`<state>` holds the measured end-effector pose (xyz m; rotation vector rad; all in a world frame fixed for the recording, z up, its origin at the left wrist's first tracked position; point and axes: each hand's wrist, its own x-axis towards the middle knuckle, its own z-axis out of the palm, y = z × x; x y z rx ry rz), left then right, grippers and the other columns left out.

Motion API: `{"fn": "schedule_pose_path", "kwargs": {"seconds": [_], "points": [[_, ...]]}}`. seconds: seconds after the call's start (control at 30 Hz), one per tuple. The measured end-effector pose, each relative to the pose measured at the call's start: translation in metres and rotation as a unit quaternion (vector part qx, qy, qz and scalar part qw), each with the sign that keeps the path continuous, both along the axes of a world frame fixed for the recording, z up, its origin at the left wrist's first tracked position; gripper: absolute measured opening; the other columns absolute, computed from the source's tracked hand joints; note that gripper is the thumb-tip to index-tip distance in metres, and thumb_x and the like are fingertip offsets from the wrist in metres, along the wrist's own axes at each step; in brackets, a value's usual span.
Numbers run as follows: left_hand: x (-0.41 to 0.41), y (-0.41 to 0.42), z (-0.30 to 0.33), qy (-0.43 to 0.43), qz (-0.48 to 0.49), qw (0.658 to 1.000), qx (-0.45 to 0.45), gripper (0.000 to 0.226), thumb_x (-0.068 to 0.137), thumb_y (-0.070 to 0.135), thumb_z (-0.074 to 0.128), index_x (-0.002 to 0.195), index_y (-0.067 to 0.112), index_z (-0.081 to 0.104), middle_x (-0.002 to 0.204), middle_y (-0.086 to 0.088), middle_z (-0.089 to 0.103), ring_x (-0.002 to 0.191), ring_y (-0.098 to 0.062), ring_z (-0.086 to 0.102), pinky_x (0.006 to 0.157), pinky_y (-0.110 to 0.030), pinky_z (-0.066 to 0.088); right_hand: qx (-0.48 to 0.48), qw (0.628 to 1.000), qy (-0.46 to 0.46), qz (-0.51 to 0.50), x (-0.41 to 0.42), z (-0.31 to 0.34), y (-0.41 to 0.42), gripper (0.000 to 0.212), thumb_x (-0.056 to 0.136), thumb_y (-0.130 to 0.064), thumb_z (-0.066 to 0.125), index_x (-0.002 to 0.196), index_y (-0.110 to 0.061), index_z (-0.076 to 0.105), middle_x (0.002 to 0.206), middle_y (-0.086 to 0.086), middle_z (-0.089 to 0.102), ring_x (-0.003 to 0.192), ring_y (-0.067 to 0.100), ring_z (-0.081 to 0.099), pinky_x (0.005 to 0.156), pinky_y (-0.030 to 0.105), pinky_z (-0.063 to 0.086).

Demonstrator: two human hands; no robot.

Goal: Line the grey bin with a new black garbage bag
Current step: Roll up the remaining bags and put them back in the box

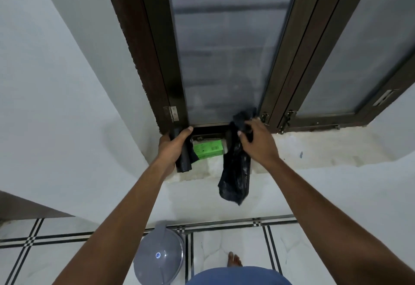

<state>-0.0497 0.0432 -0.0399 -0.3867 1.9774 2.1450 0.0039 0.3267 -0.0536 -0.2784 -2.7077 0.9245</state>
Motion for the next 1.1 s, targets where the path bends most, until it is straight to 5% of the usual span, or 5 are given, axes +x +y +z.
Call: {"fn": "schedule_pose_path", "kwargs": {"seconds": [0.17,0.3,0.43,0.6,1.1], "points": [[-0.001,0.015,-0.009,-0.005,0.010,1.000,0.003,0.055,0.085,0.041,0.094,0.133,0.021,0.076,0.122,0.002,0.083,0.108,-0.018,0.081,0.091,-0.033,0.064,0.133,0.938,-0.310,0.078,0.019,-0.070,0.012,0.139,0.058,-0.101,0.074,0.175,-0.043,0.024,0.180,0.014,0.028,0.166,0.040,0.023,0.132,0.058,0.027],[-0.003,0.026,-0.015,-0.010,0.011,1.000,0.003,0.049,0.086,0.040,0.094,0.127,0.021,0.078,0.118,0.002,0.084,0.109,-0.021,0.081,0.097,-0.038,0.064,0.200,0.939,-0.263,0.100,0.025,-0.083,0.016,0.110,0.070,-0.082,0.085,0.167,-0.048,0.045,0.166,0.010,0.039,0.148,0.037,0.040,0.116,0.045,0.036],[-0.002,0.039,-0.019,-0.013,0.013,1.000,-0.001,0.042,0.087,0.039,0.093,0.122,0.022,0.078,0.116,0.004,0.084,0.108,-0.018,0.080,0.101,-0.041,0.063,0.069,0.973,-0.195,0.099,0.016,-0.085,0.031,0.028,0.091,-0.026,0.085,0.119,-0.025,0.086,0.132,0.007,0.071,0.121,0.035,0.070,0.093,0.034,0.052],[-0.001,0.057,-0.021,-0.018,0.019,1.000,-0.006,0.032,0.089,0.035,0.092,0.115,0.020,0.079,0.106,0.004,0.086,0.098,-0.017,0.083,0.096,-0.042,0.066,-0.100,0.986,-0.053,-0.122,0.001,-0.068,0.049,0.017,0.097,-0.015,0.082,0.112,-0.007,0.085,0.111,0.017,0.078,0.104,0.038,0.072,0.087,0.034,0.049],[-0.004,0.068,-0.035,-0.090,-0.002,0.996,0.029,0.083,0.072,0.053,0.100,0.137,0.015,0.067,0.121,-0.008,0.080,0.104,-0.026,0.080,0.089,-0.045,0.067,-0.230,0.948,-0.104,-0.196,0.034,-0.067,0.038,0.132,0.057,-0.082,0.095,0.161,-0.039,0.026,0.171,0.008,0.017,0.159,0.038,0.023,0.132,0.060,0.028]]}}
